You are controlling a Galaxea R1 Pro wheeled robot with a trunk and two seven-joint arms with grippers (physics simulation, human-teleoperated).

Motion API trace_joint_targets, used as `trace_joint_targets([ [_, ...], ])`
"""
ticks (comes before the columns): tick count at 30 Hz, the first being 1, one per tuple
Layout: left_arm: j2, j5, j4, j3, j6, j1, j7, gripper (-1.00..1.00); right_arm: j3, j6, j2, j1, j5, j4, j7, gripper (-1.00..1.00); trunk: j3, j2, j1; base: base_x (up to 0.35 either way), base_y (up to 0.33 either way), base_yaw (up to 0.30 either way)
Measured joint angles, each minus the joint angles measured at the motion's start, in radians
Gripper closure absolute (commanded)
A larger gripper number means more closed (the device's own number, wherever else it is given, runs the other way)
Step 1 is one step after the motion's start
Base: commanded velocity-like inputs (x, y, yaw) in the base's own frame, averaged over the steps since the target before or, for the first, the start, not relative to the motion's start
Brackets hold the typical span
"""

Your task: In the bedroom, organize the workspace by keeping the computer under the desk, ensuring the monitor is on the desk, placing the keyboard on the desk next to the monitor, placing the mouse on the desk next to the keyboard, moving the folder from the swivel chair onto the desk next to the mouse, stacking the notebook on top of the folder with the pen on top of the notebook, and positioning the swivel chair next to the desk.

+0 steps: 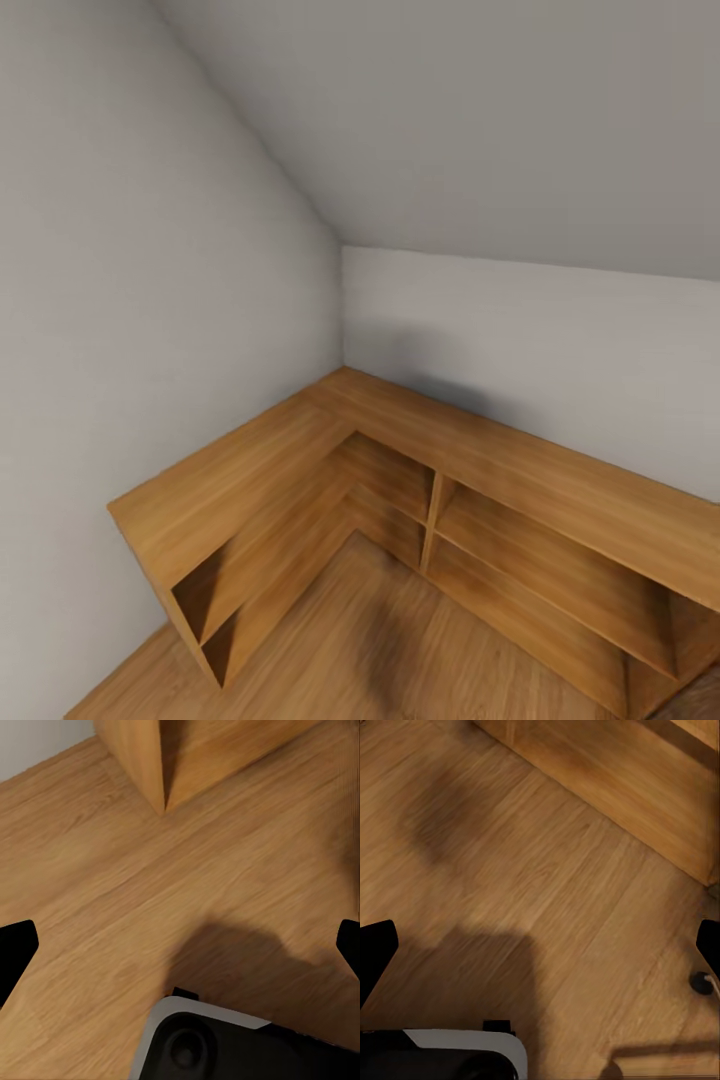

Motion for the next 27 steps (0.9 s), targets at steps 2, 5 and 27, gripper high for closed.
trace_joint_targets([
  [2,0.000,0.000,0.000,0.000,0.000,0.000,0.000,-1.00,0.000,-0.002,0.001,0.000,0.000,0.000,0.000,-1.00,0.000,0.000,0.000,0.000,0.000,-0.253],
  [5,0.000,0.000,0.000,0.000,0.000,0.000,0.000,-1.00,0.000,-0.003,0.002,0.001,0.000,0.000,0.000,-1.00,0.000,0.000,0.000,0.000,0.000,-0.253],
  [27,0.000,0.000,0.000,0.002,-0.002,0.000,0.000,-1.00,-0.001,0.000,0.003,0.001,-0.002,0.000,0.000,-1.00,-0.008,0.000,0.000,0.167,0.137,-0.181],
])
